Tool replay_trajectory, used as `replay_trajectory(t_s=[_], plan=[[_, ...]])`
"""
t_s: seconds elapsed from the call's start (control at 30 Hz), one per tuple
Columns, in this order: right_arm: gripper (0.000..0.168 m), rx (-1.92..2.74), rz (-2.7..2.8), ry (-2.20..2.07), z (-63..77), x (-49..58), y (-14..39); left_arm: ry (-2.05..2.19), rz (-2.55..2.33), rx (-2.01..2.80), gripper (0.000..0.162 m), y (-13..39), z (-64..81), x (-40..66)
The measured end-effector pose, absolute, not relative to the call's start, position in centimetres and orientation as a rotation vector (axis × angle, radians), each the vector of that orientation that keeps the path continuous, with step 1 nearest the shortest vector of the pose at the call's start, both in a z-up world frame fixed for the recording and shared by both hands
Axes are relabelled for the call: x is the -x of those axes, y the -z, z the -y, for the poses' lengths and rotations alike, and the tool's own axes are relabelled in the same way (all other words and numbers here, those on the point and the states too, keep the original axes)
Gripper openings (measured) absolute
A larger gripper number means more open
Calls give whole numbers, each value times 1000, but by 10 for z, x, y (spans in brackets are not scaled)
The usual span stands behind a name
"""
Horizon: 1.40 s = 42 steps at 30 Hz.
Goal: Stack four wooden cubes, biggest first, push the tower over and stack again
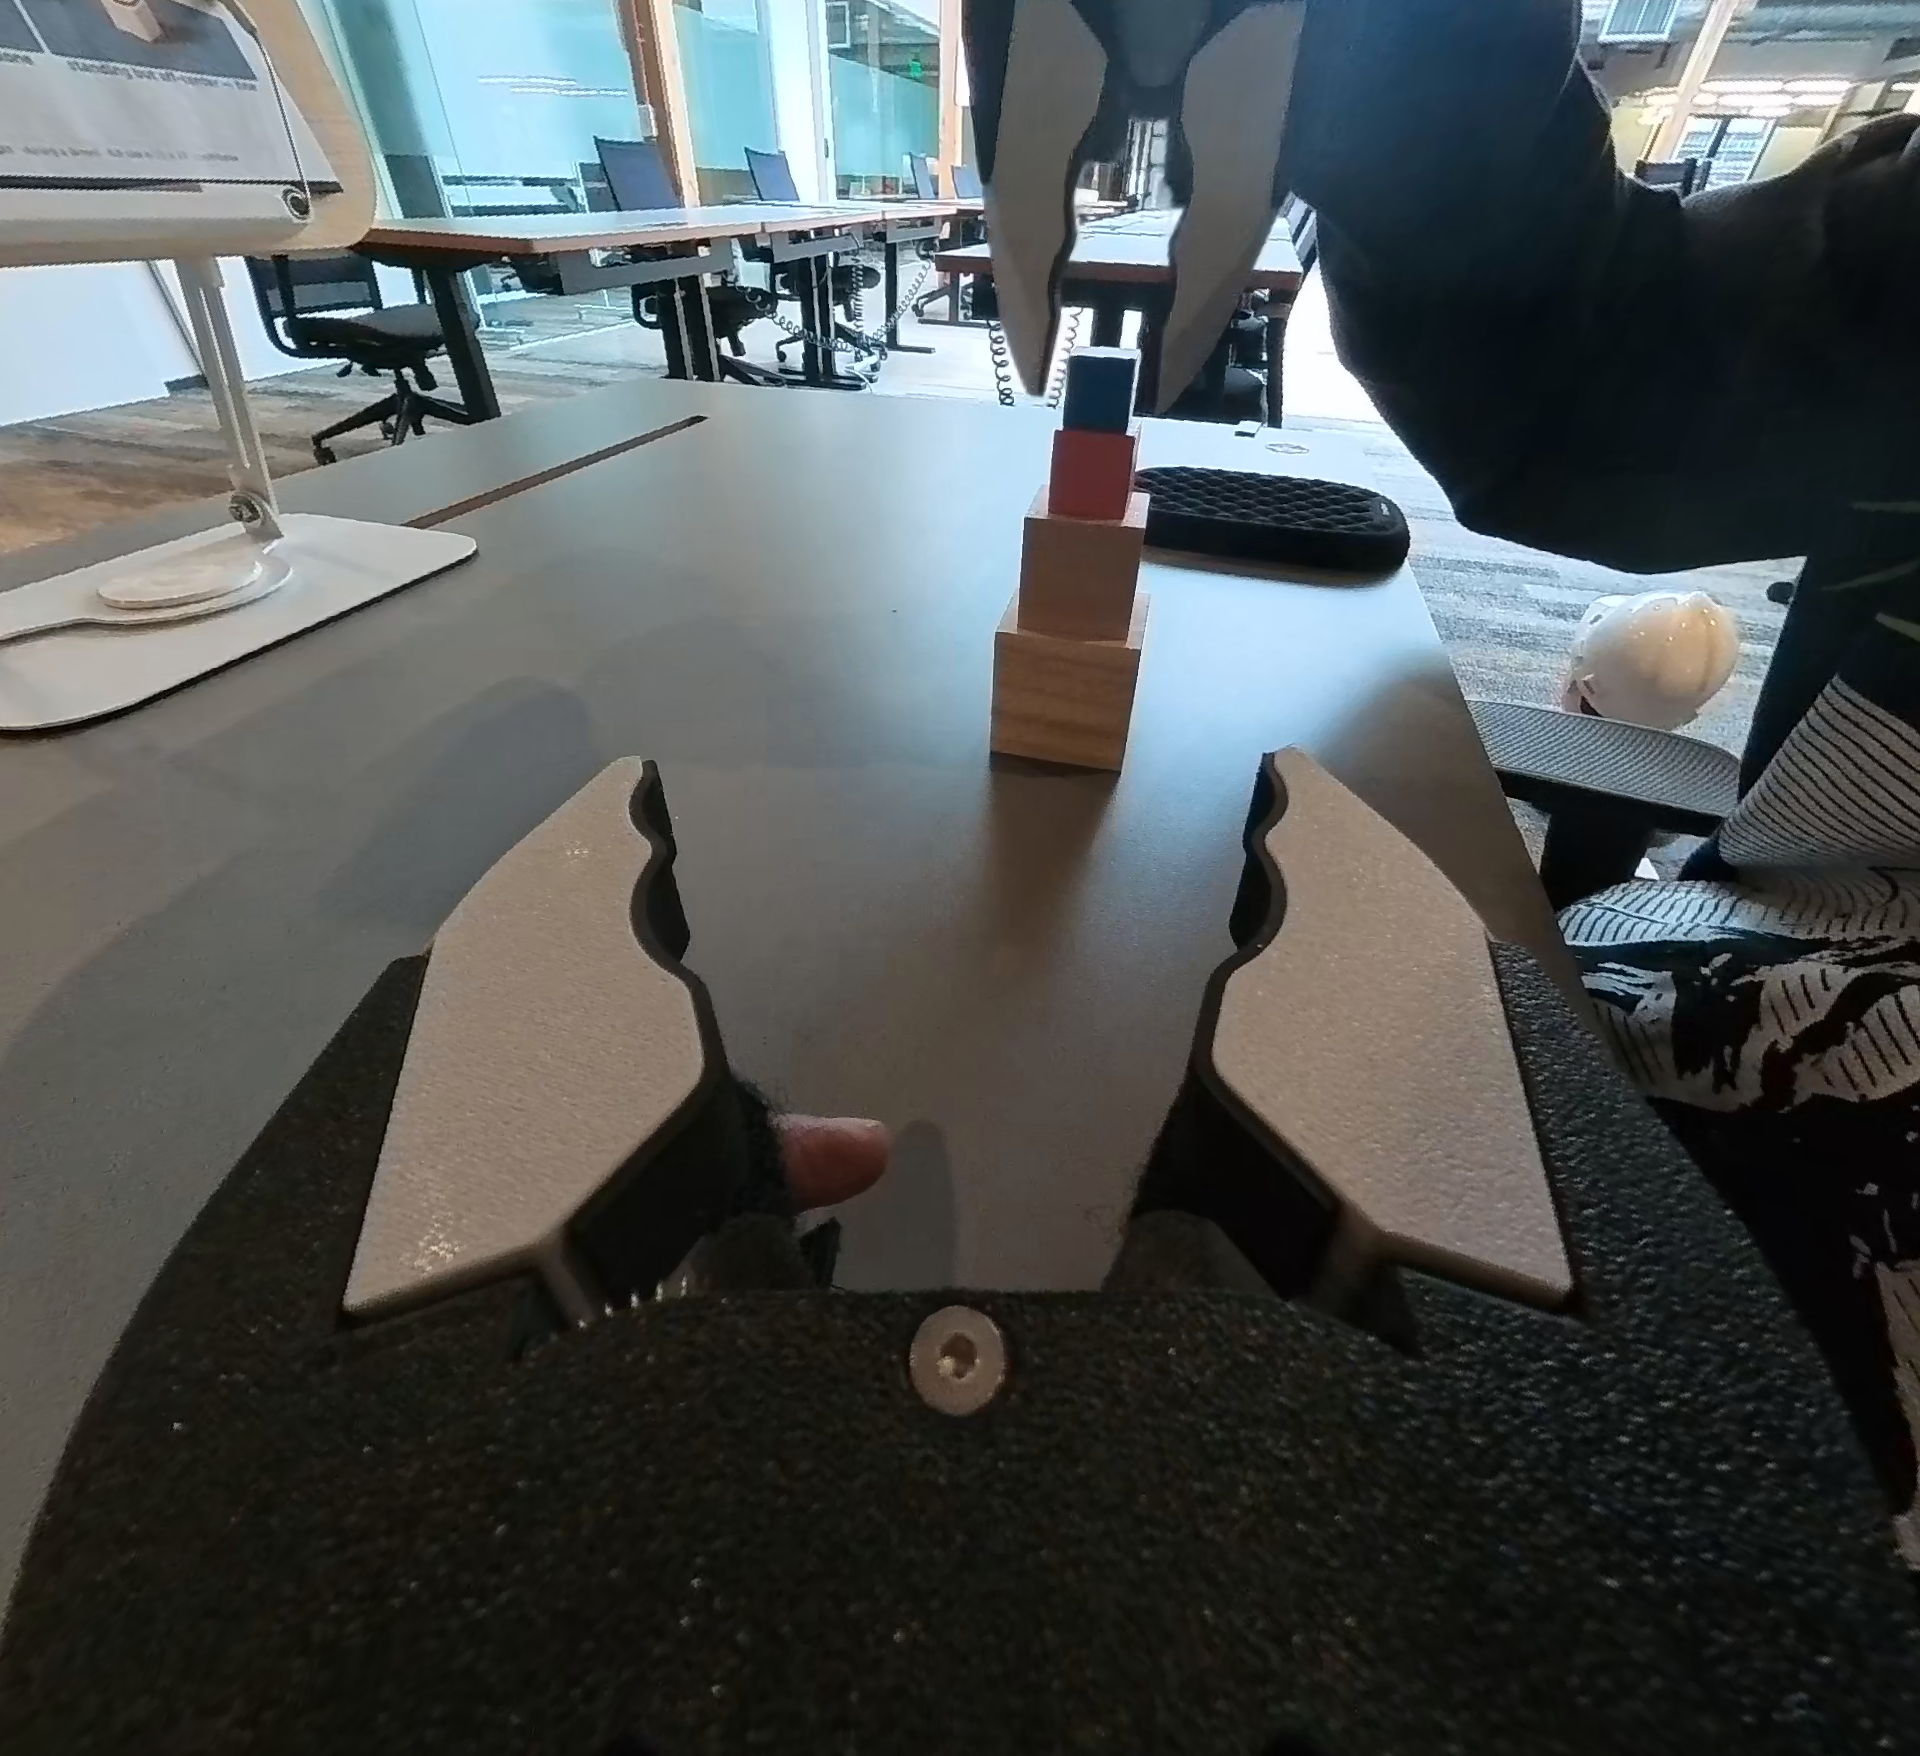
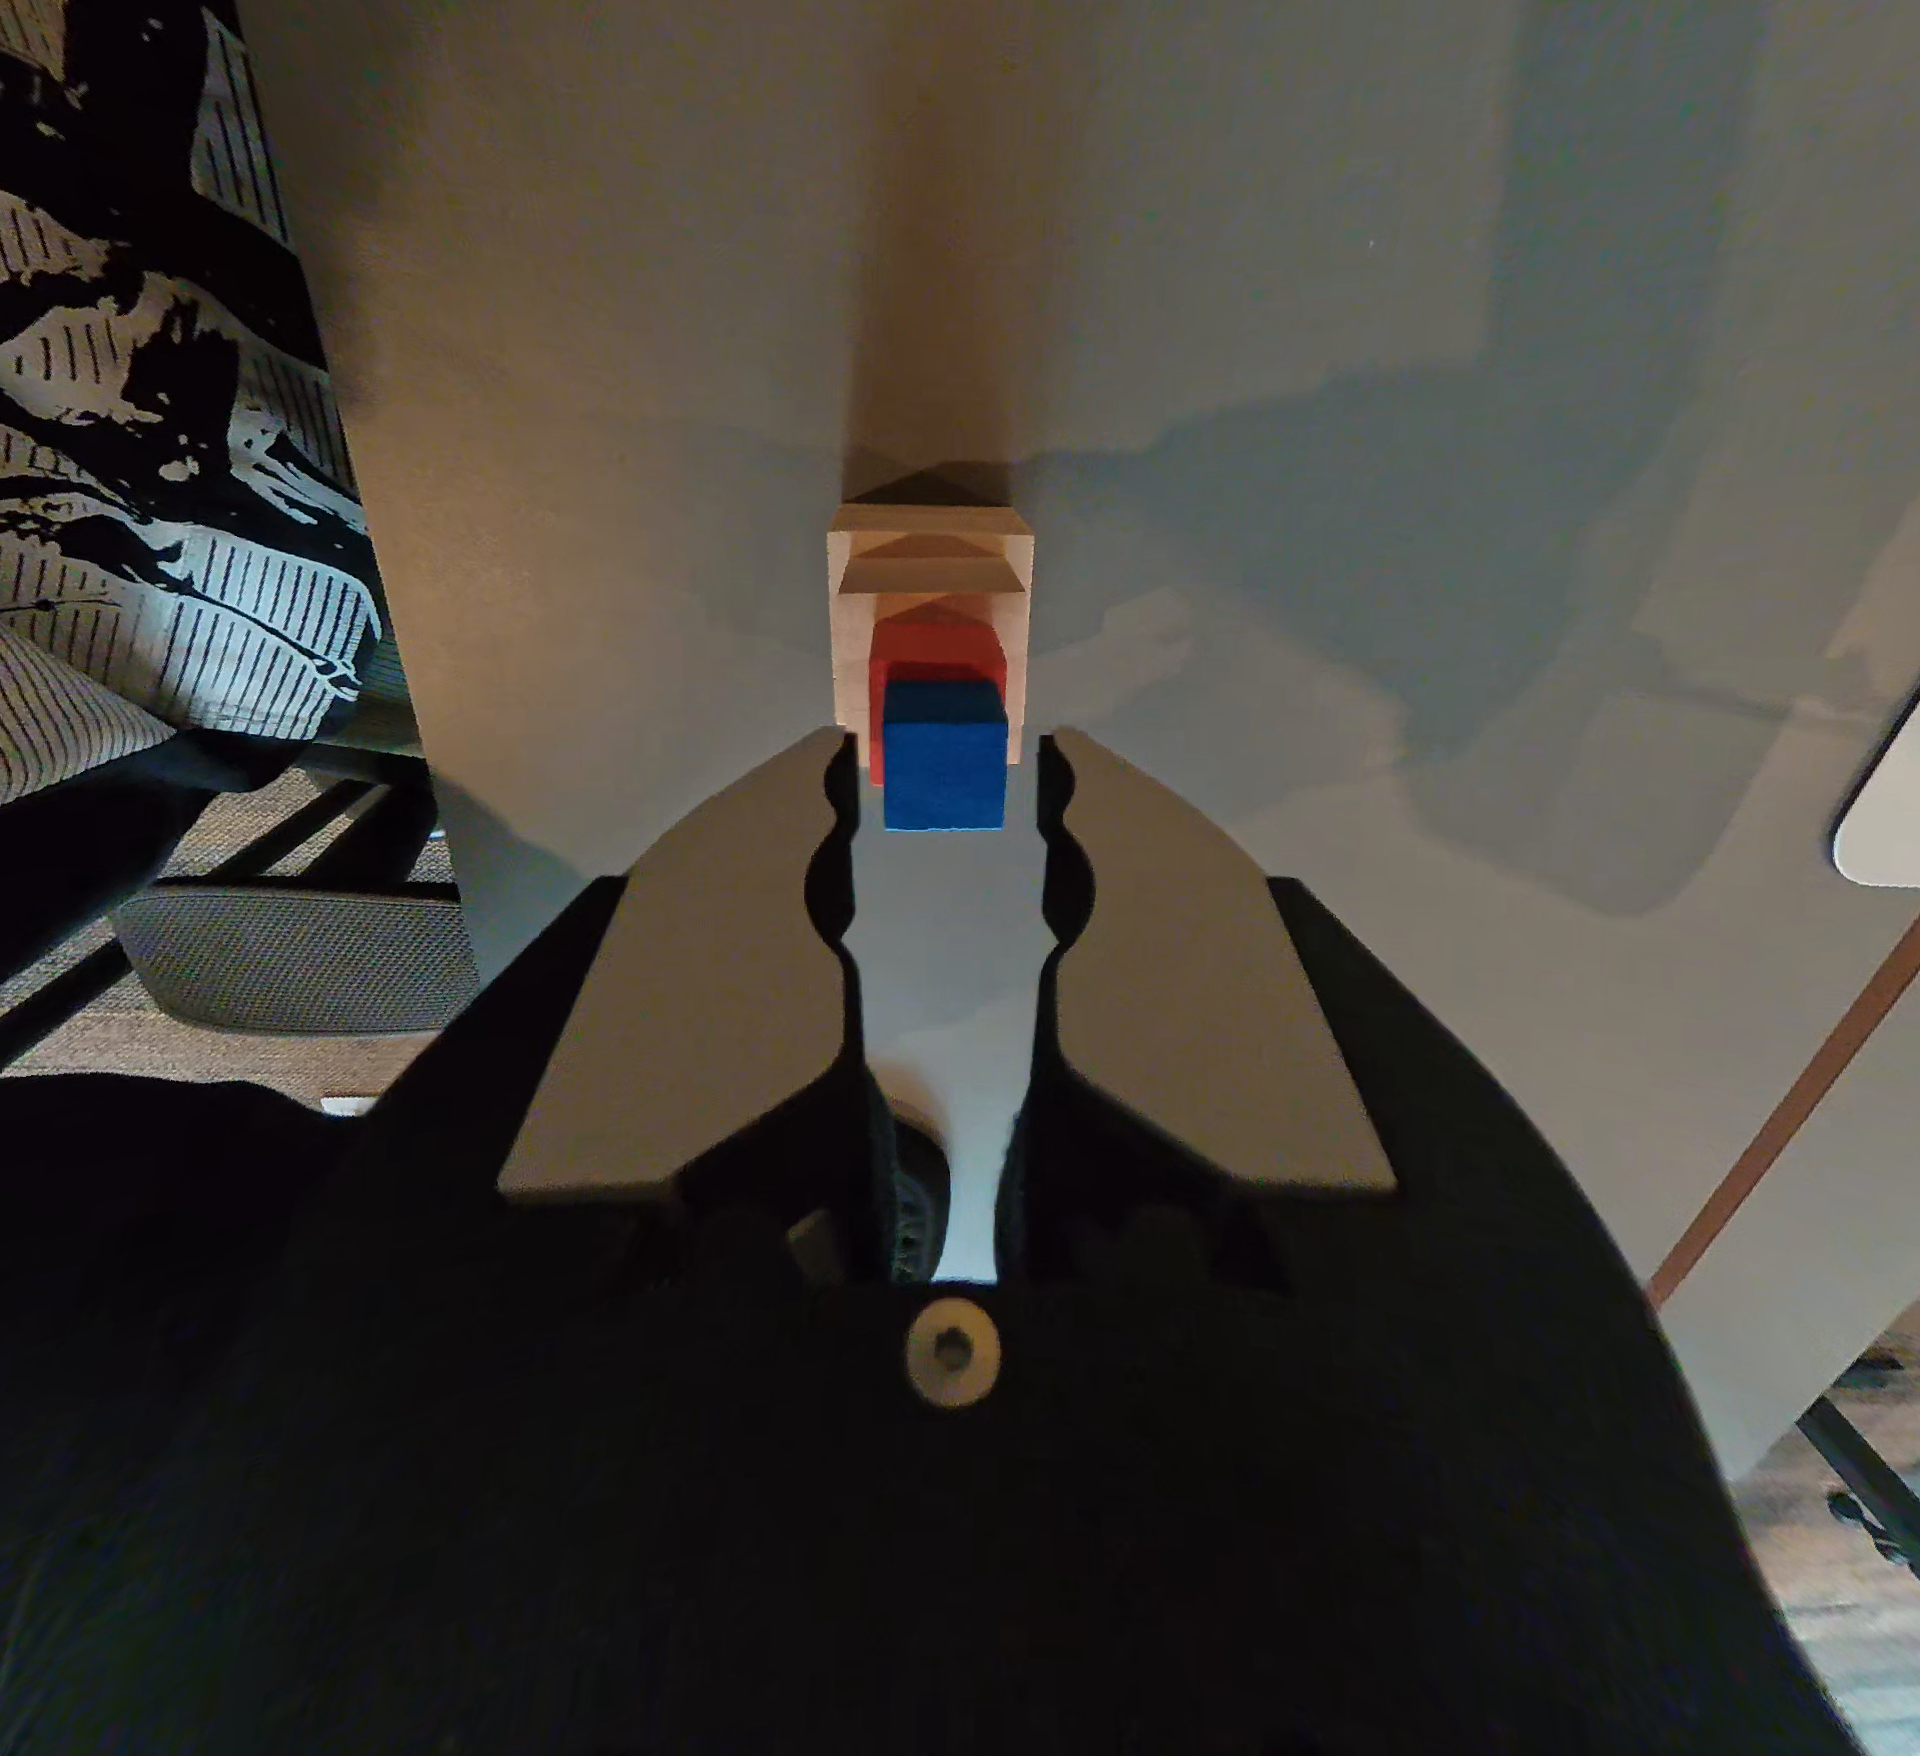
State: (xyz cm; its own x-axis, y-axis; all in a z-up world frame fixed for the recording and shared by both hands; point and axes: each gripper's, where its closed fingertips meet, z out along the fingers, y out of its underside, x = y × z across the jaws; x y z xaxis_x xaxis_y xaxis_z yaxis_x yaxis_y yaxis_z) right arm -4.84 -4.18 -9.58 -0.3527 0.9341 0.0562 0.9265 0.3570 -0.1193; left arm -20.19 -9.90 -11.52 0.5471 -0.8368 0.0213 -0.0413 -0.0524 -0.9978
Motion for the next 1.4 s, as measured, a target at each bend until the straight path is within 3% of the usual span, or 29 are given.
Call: replay_trajectory(t_s=[0.4, 0.73, 0.87, 1.13, 1.4], plan=[[86, 1704, 2272, -201, 38, 40, 69, 774, -829, 1492, 106, 117, 103, 198], [96, 1730, 1918, -489, 27, -9, 95, 767, -845, 1490, 106, 118, 104, 197], [83, 1635, 2052, -565, 44, -25, 128, 762, -852, 1491, 105, 118, 104, 196], [13, 1252, 2321, -617, 60, -28, 147, 766, -844, 1492, 105, 118, 104, 197], [0, 996, 2447, -633, 69, -18, 137, 777, -832, 1492, 105, 117, 103, 198]])
